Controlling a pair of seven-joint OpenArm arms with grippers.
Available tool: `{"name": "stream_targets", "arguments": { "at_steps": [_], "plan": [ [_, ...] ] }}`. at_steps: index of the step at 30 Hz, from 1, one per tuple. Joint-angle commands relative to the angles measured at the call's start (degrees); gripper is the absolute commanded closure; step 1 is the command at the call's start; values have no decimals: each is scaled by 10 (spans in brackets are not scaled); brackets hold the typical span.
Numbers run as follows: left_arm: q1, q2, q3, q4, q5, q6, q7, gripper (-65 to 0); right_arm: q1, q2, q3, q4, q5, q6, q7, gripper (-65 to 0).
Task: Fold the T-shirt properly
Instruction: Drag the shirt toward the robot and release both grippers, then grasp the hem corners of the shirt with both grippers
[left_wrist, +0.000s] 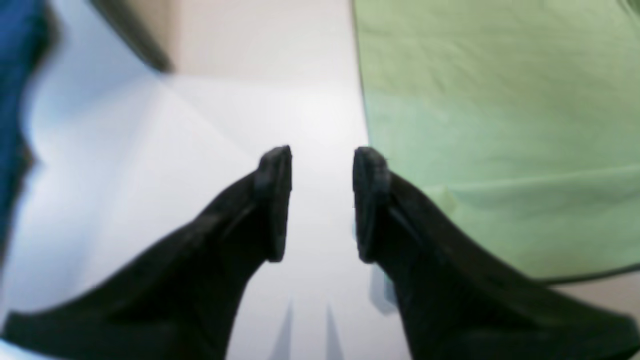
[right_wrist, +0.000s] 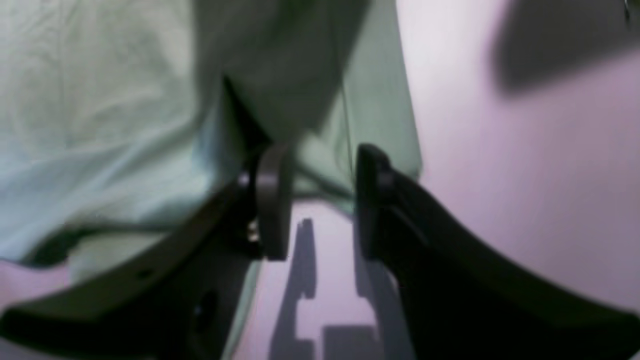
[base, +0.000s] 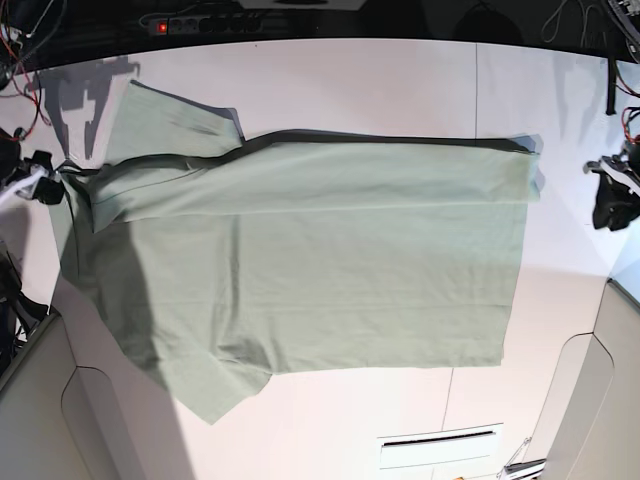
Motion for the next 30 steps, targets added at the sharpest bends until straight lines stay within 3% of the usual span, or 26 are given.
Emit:
{"name": "stream_targets", "arguments": {
  "at_steps": [1, 7, 12, 19, 24, 26, 28, 30],
  "plan": [
    [-3, -18, -16, 17, -4, 0, -10, -239, -12, 12, 10, 10, 19, 9, 3, -204],
    [-3, -47, -55, 27, -4, 0, -11, -239, -113, -6, 15, 10, 77, 24, -3, -204],
    [-3, -58, -56, 27, -4, 9, -11, -239, -163, -51, 15, 10, 112, 36, -3, -204],
    [-3, -60, -56, 27, -5, 8, -11, -239, -180, -114, -8, 9, 117, 37, 3, -204],
    [-3, -60, -56, 27, -4, 8, -11, -239, -179, -121, -37, 9, 118, 37, 3, -202],
    [-3, -60, -56, 27, -4, 8, -11, -239, -179, -122, -45, 9, 118, 37, 3, -142],
    [-3, -60, -56, 27, -4, 8, -11, -239, -178, -122, -48, 9, 118, 38, 3, -4],
    [-3, -60, -56, 27, -4, 8, -11, -239, -170, -121, -48, 9, 122, 47, 3, 0]
  ]
}}
